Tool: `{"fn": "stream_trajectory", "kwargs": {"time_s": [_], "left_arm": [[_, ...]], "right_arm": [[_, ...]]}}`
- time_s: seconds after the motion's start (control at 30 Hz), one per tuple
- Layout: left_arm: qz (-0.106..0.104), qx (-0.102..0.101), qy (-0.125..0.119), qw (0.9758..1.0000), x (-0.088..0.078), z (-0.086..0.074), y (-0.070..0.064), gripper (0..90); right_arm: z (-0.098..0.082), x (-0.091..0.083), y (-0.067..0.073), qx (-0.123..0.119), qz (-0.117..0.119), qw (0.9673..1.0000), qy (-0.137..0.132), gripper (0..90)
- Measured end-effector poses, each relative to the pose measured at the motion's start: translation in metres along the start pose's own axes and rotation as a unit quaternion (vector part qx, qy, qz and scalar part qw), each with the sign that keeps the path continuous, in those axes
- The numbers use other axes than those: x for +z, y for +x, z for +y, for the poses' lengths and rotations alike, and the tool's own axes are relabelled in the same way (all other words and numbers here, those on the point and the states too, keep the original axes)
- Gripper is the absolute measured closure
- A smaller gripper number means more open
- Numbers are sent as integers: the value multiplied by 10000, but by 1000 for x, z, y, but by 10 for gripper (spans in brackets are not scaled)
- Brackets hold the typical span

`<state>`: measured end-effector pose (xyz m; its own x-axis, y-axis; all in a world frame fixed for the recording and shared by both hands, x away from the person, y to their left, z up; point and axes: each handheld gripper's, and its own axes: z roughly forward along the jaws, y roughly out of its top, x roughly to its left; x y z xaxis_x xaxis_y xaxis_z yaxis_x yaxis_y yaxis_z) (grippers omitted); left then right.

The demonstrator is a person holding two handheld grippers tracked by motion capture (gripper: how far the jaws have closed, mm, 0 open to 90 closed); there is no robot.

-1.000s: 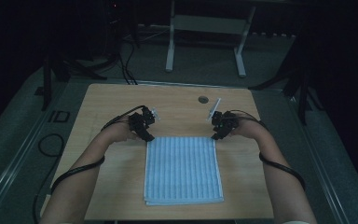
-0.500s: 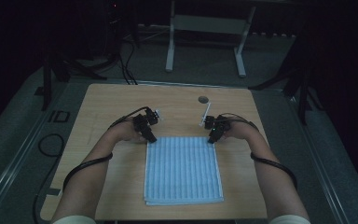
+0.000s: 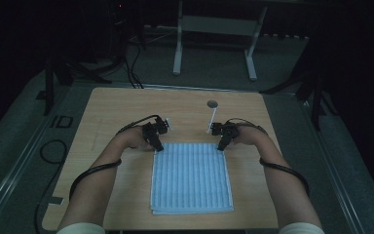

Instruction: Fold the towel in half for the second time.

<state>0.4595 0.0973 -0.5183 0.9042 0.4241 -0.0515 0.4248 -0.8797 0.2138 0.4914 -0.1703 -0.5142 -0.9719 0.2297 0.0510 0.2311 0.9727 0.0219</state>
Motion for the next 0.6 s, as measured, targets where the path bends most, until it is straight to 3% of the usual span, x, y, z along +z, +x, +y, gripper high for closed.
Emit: {"fn": "stream_trajectory", "kwargs": {"time_s": [0.1,0.3,0.6], "left_arm": [[89,-8,-23,10000,-2,0,0,838],[404,-176,-452,9980,-30,0,7,850],[768,-32,-710,9945,-71,5,-2,850]], "right_arm": [[0,-3,0,47,-113,9999,8,852],[-6,-28,-1,145,-418,9981,-440,853],[-13,-63,10,46,-892,9931,-758,851]]}}
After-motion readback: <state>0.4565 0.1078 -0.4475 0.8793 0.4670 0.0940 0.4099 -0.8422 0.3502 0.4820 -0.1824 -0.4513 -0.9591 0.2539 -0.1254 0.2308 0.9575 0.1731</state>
